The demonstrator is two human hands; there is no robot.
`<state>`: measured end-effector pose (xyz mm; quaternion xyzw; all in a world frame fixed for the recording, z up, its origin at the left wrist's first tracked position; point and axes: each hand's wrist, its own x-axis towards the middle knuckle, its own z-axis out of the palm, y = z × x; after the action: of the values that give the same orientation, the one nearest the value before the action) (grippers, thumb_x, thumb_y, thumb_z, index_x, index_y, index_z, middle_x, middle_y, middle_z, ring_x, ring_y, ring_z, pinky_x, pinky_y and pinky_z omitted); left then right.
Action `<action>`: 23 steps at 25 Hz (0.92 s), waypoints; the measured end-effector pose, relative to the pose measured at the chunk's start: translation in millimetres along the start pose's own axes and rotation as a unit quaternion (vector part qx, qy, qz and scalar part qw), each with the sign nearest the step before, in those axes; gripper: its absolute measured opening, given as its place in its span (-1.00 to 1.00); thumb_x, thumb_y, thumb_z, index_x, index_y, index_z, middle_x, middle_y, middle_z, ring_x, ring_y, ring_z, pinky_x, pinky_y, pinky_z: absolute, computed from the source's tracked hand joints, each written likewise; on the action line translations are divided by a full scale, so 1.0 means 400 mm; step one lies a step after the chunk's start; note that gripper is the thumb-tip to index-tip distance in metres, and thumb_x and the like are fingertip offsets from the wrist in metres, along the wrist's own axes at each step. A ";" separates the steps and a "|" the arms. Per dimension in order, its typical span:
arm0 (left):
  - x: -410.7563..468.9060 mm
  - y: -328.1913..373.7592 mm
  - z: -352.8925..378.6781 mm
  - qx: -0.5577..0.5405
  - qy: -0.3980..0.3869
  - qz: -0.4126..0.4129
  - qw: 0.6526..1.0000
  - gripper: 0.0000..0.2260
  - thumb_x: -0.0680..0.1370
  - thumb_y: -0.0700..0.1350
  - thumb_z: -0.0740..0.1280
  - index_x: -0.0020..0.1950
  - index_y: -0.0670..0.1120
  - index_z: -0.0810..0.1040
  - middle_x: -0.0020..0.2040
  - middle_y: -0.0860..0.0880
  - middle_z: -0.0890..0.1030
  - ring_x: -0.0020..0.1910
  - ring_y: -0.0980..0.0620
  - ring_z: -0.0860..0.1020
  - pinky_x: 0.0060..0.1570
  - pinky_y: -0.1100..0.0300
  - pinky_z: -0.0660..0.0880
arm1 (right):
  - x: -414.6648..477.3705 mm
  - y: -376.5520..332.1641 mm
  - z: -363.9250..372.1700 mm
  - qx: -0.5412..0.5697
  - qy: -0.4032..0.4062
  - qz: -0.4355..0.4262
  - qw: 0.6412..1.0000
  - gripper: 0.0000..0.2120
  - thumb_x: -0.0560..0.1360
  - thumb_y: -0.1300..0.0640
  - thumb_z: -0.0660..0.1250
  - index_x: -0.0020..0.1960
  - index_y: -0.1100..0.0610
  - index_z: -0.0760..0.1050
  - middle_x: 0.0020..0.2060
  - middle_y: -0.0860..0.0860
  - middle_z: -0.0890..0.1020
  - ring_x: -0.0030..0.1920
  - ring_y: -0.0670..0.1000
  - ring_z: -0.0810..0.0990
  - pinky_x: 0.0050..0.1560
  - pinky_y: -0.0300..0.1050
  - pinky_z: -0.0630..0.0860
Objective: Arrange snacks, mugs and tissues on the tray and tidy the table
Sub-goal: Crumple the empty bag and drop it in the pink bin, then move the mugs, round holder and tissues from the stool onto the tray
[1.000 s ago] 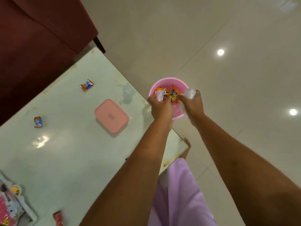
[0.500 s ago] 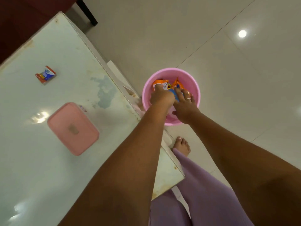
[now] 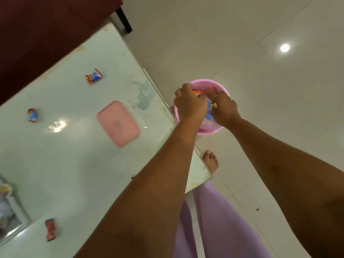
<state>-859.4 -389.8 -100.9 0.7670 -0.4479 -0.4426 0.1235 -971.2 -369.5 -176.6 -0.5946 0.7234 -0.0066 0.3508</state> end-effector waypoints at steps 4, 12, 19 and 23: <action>-0.111 0.030 -0.146 -0.008 0.047 0.088 0.995 -0.65 0.52 -0.22 0.25 0.31 -0.12 0.39 0.36 -0.15 0.35 0.32 -0.18 0.33 0.23 0.08 0.29 | -0.115 -0.173 -0.117 0.144 0.068 0.020 0.987 -0.53 0.47 0.29 0.22 0.36 0.04 0.42 0.38 0.03 0.45 0.38 0.05 0.40 0.32 -0.20 0.29; -0.269 -0.428 -0.761 0.000 0.290 0.150 0.945 -0.66 0.53 -0.23 0.27 0.31 -0.08 0.40 0.36 -0.11 0.39 0.33 -0.11 0.36 0.24 0.04 0.40 | -0.426 -0.876 0.108 0.191 0.115 -0.142 0.964 -0.59 0.48 0.27 0.22 0.30 0.04 0.47 0.33 -0.04 0.49 0.36 -0.02 0.41 0.37 -0.14 0.30; -0.537 -1.073 -1.339 -0.046 0.394 -0.059 0.916 -0.63 0.50 -0.22 0.26 0.31 -0.10 0.39 0.35 -0.17 0.36 0.34 -0.19 0.30 0.24 -0.05 0.32 | -0.844 -1.484 0.557 0.103 -0.031 -0.247 0.963 -0.54 0.43 0.24 0.27 0.32 0.04 0.46 0.31 0.05 0.50 0.34 0.10 0.41 0.33 0.00 0.36; -0.632 -1.279 -1.507 -0.080 0.441 -0.108 0.887 -0.63 0.51 -0.22 0.30 0.31 -0.10 0.37 0.36 -0.16 0.34 0.34 -0.17 0.28 0.21 0.00 0.36 | -0.972 -1.700 0.719 0.049 -0.118 -0.319 0.939 -0.50 0.43 0.21 0.28 0.37 0.06 0.38 0.35 0.12 0.43 0.37 0.13 0.36 0.37 0.01 0.31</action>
<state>-140.0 -22.6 91.2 0.9142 -0.2250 -0.1037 0.3208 -222.9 -115.3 91.1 -0.7726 0.4479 -0.0832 0.4422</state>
